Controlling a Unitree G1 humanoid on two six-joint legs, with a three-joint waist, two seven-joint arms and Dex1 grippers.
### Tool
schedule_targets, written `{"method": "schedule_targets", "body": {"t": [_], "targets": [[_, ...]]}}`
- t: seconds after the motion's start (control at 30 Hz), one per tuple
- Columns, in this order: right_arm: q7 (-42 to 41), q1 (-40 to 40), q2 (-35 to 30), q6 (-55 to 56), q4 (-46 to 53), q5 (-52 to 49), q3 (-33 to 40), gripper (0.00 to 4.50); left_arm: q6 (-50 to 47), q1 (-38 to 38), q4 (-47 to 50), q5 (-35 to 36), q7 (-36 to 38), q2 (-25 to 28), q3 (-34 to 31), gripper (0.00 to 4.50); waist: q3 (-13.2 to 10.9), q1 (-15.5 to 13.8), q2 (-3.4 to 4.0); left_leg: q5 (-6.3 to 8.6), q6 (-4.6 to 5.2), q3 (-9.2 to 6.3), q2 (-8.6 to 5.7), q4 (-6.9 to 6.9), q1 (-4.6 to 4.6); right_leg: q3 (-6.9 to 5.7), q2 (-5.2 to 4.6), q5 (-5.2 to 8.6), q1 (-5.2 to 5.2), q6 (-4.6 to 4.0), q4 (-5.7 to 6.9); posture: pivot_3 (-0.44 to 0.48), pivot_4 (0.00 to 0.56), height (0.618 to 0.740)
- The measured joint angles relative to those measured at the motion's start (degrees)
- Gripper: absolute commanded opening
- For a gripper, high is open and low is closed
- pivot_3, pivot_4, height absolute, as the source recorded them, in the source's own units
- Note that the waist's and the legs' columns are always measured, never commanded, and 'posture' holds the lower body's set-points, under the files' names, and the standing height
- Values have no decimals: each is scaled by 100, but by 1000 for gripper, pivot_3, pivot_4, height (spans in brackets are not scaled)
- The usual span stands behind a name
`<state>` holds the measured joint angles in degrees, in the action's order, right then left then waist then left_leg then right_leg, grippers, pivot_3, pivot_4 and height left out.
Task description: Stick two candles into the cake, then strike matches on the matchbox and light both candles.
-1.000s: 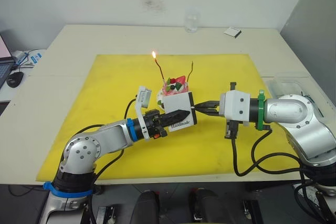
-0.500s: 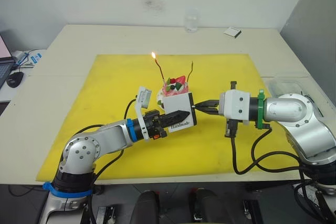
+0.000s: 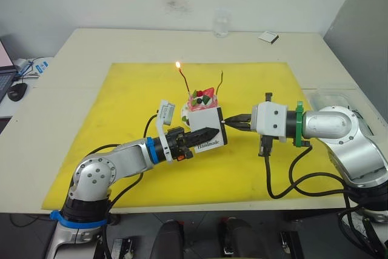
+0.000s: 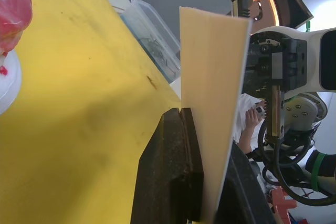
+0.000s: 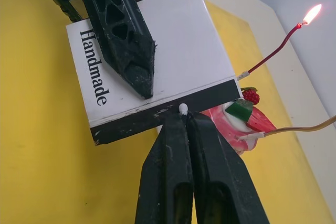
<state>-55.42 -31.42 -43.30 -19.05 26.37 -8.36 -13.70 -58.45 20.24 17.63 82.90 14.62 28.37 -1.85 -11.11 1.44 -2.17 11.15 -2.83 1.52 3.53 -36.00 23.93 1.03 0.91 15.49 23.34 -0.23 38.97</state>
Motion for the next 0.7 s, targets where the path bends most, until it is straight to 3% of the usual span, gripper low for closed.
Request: {"method": "schedule_targets", "body": {"t": [0.1, 0.2, 0.27, 0.33, 0.43, 0.7], "targets": [[-75, 213, -151, 91, 109, 87, -32, 29, -46, 89, -23, -3, 4, -7, 10, 0, 0, -5, 0, 0, 0, -1, -1, 0, 1, -1, 0, 0, 0, 0, 0, 0, 150, 740], [-558, 923, -815, -11, 457, -17, -47, 29, -92, 689, -252, 379, -5, 27, -174, 0, -4, -129, -7, 0, 0, -10, -2, -5, 7, -14, 1, 1, -2, 0, -2, 0, 150, 740], [-936, 1577, -1315, -139, 790, -336, 145, 29, -107, 1068, -348, 766, 20, 350, -588, 0, -3, -143, -4, 1, 1, 3, -5, -3, 1, -4, 0, 2, -4, 2, -4, 0, 150, 740], [-1000, 1719, -1469, -170, 888, -499, 486, 29, -129, 941, -407, 842, 18, 534, -796, 0, 3, -46, 7, 1, 2, 13, -1, -1, -21, 15, -10, 0, -6, 8, -2, 0, 150, 740], [-875, 1410, -1375, -236, 815, -622, 752, 29, -271, 367, -302, 860, 6, 509, -615, 0, 0, 48, 1, 1, 1, 11, 3, -5, -22, 10, -11, -8, -8, 17, 0, 0, 150, 740], [159, -147, -132, -542, -430, -372, 736, 29, -387, -506, 333, 710, 266, 804, -473, 0, -4, 19, -6, -3, 0, -3, 5, -6, -15, 0, -5, -12, -7, -8, 6, 0, 150, 740]]}}
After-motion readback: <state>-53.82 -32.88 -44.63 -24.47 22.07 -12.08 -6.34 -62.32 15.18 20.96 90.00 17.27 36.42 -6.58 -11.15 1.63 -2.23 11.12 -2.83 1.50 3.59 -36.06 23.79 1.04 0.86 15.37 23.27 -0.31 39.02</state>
